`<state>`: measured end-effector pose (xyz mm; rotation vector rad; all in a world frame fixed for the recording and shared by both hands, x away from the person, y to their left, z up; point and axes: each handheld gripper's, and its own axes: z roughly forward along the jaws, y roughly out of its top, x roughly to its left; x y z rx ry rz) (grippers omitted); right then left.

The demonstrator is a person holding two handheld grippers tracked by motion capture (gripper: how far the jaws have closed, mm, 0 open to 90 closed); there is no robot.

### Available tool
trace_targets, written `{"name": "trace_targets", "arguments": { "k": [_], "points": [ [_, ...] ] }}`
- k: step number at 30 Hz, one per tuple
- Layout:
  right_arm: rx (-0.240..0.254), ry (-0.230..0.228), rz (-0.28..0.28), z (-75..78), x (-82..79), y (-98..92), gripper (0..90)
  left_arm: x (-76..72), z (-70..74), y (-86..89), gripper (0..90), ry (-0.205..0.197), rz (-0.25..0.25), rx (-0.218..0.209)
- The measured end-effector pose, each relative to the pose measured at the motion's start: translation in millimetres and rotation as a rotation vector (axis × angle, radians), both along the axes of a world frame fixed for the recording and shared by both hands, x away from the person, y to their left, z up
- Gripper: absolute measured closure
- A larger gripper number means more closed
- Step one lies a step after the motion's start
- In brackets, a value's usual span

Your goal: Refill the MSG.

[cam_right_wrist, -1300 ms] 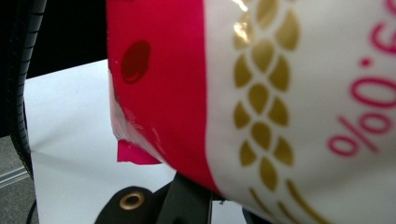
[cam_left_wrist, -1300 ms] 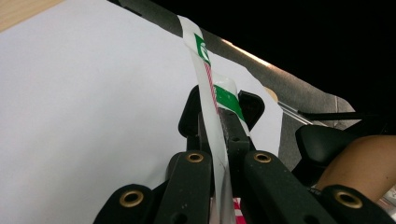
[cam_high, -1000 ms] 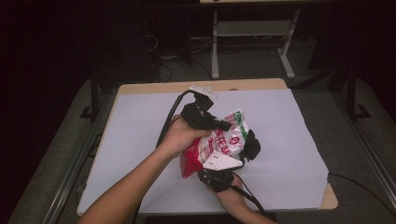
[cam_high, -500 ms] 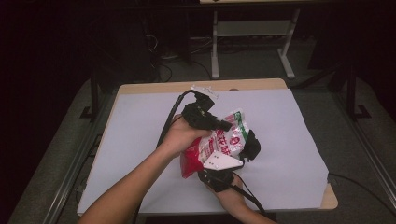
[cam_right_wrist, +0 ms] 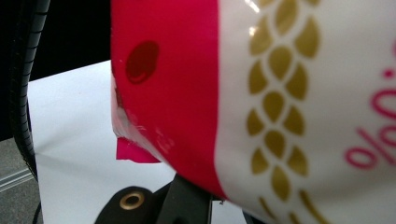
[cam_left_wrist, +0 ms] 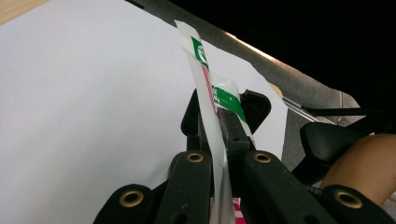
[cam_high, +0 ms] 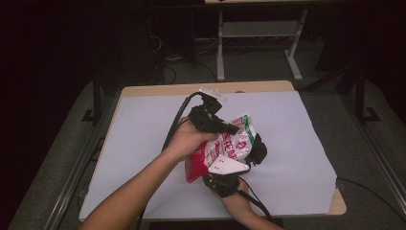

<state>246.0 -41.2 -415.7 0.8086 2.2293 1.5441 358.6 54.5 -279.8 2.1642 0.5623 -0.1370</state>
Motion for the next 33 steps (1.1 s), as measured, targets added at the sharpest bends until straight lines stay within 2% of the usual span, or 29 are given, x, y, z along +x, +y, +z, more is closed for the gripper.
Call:
{"name": "trace_targets", "arguments": {
  "k": [33],
  "points": [
    [0.011,0.016,0.0,-0.8,0.8,-0.5,90.0,1.0,-1.6,-4.0,90.0,-0.005,0.01,0.019]
  ]
}}
